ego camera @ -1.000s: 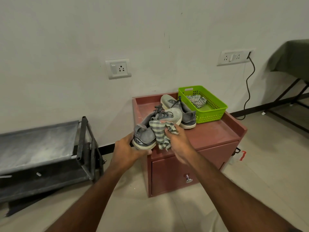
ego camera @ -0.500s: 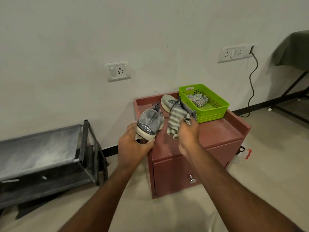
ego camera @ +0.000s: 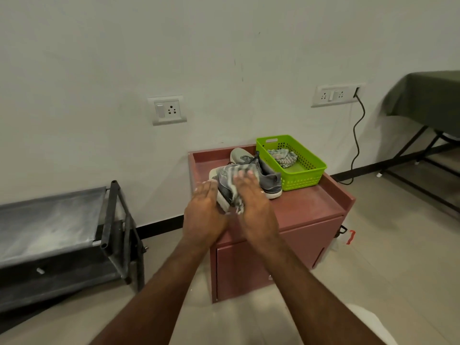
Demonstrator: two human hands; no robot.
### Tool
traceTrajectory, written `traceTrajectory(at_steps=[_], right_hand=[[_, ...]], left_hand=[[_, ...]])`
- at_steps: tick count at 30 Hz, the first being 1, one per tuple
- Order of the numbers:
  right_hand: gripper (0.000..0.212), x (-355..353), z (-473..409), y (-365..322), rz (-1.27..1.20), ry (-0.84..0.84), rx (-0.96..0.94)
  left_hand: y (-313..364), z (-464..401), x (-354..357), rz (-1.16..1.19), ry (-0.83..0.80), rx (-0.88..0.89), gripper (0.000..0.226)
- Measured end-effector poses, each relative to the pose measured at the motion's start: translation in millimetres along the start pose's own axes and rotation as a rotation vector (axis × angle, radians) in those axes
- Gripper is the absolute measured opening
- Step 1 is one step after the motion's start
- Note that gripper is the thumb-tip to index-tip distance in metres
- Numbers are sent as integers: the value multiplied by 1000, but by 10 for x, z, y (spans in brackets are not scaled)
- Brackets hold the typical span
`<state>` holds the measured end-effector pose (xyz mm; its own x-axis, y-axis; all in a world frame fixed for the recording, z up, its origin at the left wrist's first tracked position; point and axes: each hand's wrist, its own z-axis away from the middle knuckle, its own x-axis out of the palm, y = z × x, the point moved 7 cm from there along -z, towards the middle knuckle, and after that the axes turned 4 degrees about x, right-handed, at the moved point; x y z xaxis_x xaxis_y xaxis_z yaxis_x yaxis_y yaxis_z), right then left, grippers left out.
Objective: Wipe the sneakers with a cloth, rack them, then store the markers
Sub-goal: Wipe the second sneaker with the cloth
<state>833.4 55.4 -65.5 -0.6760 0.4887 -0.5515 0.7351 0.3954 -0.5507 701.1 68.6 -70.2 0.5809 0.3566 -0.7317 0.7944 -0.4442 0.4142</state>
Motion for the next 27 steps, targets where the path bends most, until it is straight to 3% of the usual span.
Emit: traceTrajectory(at_steps=[2,4,7,9,11,14,17,20,21,24,27], right_hand=[[54,-183,-86,377,-167,107,339],[55,-475,-102,567,-155,196,464],[65,-718,-10,310,-115,235,259],[60,-568,78,-10,-119,101,62],[55,-297,136,-129,33,-50,-65],[58,-235,97,166,85,-88,142],[56,-506,41,446,48,31,415],[68,-739,-13,372,-25,195,357],[73,-699,-20,296,-56,140,305],[72,-414,93,114,-103,-232,235],[55,-394,150,145,-26,-434,190]], left_hand=[[31,21,12,-31,-16,42,89],[53,28,21,-49,-25,83,90],[143,40,91,-120,-35,190,89],[223,50,175,-172,-65,252,89],[257,46,214,-182,-88,279,85],[258,71,265,-241,-159,319,88],[267,122,294,-261,-152,366,86],[306,177,339,-288,-135,425,82],[317,186,362,-300,-130,443,80],[288,172,389,-314,-143,451,77],[194,164,338,-314,-154,441,74]])
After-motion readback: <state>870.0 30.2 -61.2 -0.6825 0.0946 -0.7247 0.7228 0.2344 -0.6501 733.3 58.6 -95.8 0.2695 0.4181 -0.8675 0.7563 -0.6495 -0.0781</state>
